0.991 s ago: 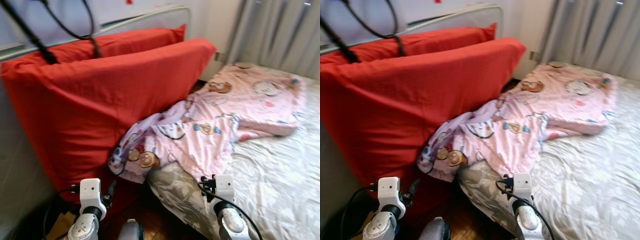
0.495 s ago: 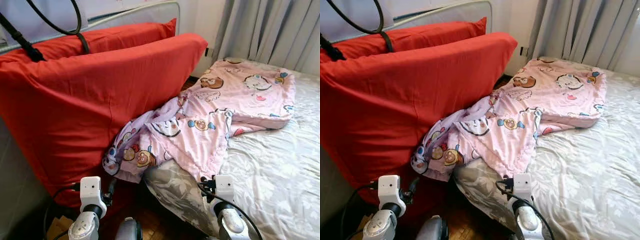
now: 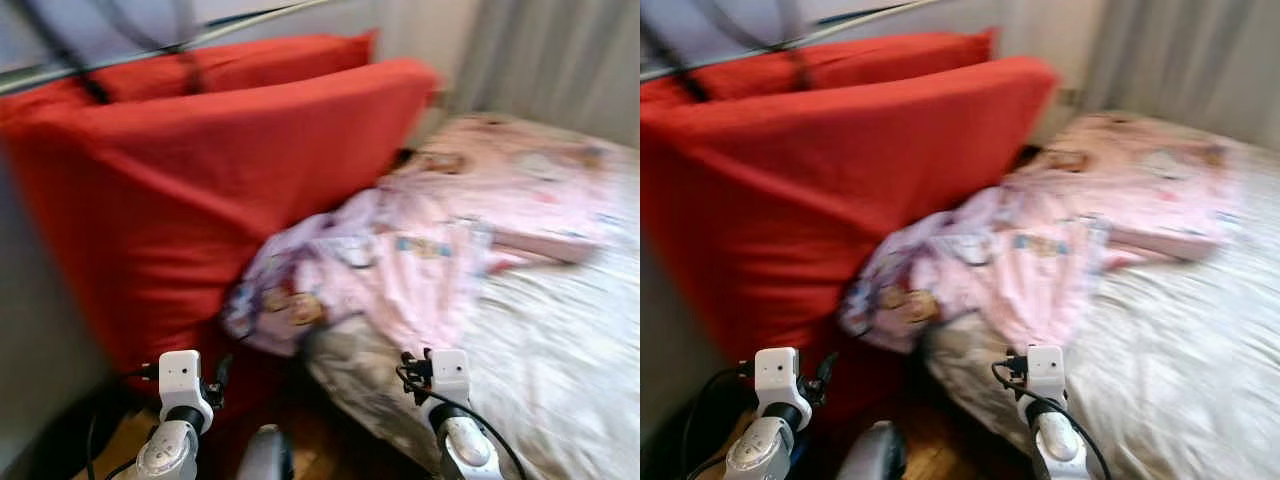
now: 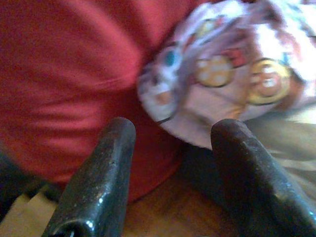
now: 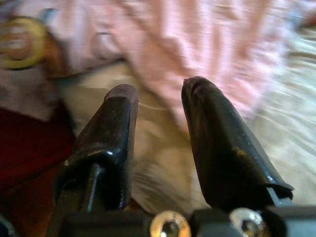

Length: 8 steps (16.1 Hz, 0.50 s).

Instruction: Clean up the room

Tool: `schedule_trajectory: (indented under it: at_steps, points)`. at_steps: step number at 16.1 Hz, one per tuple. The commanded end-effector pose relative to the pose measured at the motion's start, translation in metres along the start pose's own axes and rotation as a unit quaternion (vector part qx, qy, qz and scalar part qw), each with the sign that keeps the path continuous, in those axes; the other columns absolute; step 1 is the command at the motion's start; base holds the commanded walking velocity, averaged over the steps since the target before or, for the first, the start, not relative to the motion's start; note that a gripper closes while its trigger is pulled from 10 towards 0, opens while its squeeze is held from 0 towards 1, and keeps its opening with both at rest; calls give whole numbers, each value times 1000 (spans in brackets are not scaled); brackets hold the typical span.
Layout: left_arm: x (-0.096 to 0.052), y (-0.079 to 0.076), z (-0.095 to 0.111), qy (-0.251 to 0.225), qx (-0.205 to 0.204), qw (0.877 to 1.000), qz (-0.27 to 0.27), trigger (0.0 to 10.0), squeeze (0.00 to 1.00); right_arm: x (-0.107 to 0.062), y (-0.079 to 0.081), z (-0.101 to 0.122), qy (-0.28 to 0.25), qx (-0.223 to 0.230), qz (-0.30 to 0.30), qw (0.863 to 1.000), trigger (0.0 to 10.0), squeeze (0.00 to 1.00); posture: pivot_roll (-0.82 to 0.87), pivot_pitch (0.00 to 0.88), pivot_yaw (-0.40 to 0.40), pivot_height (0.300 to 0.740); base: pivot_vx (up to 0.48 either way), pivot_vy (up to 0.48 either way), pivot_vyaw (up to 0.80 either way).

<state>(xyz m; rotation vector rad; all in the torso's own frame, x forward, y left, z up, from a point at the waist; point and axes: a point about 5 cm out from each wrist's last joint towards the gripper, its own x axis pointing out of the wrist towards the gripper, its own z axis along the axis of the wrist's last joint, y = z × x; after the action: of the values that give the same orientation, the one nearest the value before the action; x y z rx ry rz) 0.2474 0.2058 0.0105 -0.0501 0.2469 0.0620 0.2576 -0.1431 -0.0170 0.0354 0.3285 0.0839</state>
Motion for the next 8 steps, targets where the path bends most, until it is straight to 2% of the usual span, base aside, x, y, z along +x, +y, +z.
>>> schedule_trajectory:
  at_steps: [1,2,8]
  points:
    - [1,2,0,6,3,1000,1,10000,0,2,3,3,-6,-3,9,1000,10000,0,61,0,4,623,0,0,800]
    - [1,1,0,6,3,1000,0,10000,0,2,3,3,-5,-2,8,1000,10000,0,61,0,5,623,0,0,800]
    - [0,0,-1,7,6,1000,-4,10000,0,1,1,0,3,9,-3,1000,10000,0,61,0,5,623,0,0,0]
